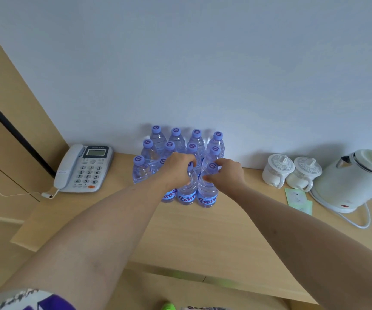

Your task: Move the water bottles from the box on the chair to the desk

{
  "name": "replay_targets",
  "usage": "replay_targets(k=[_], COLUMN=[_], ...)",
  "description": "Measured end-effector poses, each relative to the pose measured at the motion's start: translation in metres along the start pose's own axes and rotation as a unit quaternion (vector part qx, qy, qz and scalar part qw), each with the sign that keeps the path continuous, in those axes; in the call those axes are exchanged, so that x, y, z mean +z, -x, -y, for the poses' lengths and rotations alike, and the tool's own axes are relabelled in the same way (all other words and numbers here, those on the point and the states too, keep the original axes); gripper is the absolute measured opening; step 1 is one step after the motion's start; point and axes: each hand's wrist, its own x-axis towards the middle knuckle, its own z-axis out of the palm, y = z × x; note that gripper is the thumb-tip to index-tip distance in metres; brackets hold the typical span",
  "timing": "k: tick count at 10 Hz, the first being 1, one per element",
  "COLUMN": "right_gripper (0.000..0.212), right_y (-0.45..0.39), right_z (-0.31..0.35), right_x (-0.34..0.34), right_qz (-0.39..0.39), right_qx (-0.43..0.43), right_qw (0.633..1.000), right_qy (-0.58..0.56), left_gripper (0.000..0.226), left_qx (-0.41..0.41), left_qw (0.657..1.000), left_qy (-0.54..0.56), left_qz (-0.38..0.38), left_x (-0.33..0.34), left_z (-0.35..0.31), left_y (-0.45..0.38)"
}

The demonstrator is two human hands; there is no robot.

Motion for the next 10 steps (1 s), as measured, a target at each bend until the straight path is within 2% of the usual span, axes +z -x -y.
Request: replay_targets(k=[2,6,8,10], right_gripper=[0.046,0.056,0.058,0.055], right_y=[0.006,0.024,0.044,0.073], right_z=[0.002,0.008,0.017,0.03], right_x=[0.004,0.006,0.0,-0.017], right_qz=[-0.025,-0.02,-0.013,-0.013], right_qx=[0.026,0.046,0.056,0.038], right_qw=[0.999,0.999,0.998,0.999], right_qy=[-0.011,0.013,0.006,0.036], left_gripper=[0.046,0.027,0.042,0.052], left_qx=[0.01,0.061,0.092,0.095], left_qw=[1.0,0.998,0.995,0.994], left_qy=[0.002,-0.026,-0.028,0.008], left_qz=[0.004,0.004,-0.004,-0.055], left_x=[0.0,0.005,0.011,0.003], left_z=[0.002,0.006,0.012,0.001], left_y=[-0.002,-0.003,0.002,0.018])
